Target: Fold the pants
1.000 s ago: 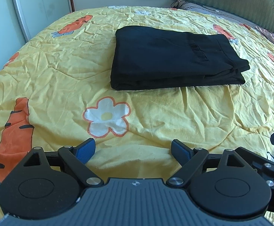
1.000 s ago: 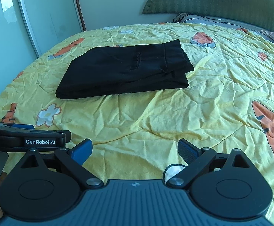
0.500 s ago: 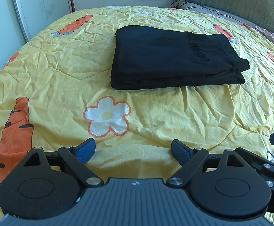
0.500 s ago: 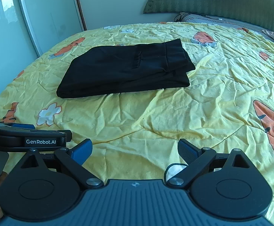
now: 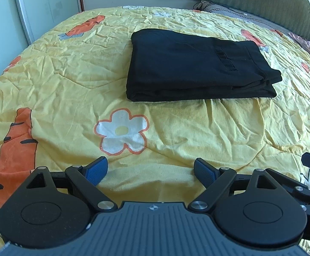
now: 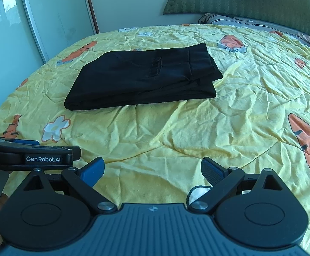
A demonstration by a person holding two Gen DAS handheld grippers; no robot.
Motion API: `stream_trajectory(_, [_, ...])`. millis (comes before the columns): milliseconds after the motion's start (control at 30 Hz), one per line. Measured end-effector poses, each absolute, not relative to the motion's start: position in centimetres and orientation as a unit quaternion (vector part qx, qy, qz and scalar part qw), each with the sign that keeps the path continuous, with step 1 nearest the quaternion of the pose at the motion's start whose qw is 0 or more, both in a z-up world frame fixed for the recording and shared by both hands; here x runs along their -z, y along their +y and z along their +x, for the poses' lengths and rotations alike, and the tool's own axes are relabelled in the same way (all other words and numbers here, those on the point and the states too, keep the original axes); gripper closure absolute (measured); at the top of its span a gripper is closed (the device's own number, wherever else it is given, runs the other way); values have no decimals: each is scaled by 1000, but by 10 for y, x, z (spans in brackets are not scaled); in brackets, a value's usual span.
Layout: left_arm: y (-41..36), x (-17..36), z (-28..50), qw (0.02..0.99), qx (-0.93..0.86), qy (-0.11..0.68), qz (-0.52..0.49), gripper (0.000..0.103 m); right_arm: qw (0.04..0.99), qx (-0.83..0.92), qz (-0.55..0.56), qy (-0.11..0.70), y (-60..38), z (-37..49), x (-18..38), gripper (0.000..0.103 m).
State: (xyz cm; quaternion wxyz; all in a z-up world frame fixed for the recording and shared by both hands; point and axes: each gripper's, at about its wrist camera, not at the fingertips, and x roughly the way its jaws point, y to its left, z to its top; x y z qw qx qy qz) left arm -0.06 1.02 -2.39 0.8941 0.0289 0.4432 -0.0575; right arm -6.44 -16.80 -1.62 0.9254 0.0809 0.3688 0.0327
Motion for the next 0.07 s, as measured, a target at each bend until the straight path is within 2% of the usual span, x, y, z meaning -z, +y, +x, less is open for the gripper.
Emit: stream_trajectory(67, [21, 21, 3, 896, 48, 442, 20, 13, 925, -51, 79, 367, -167, -61, 16, 5])
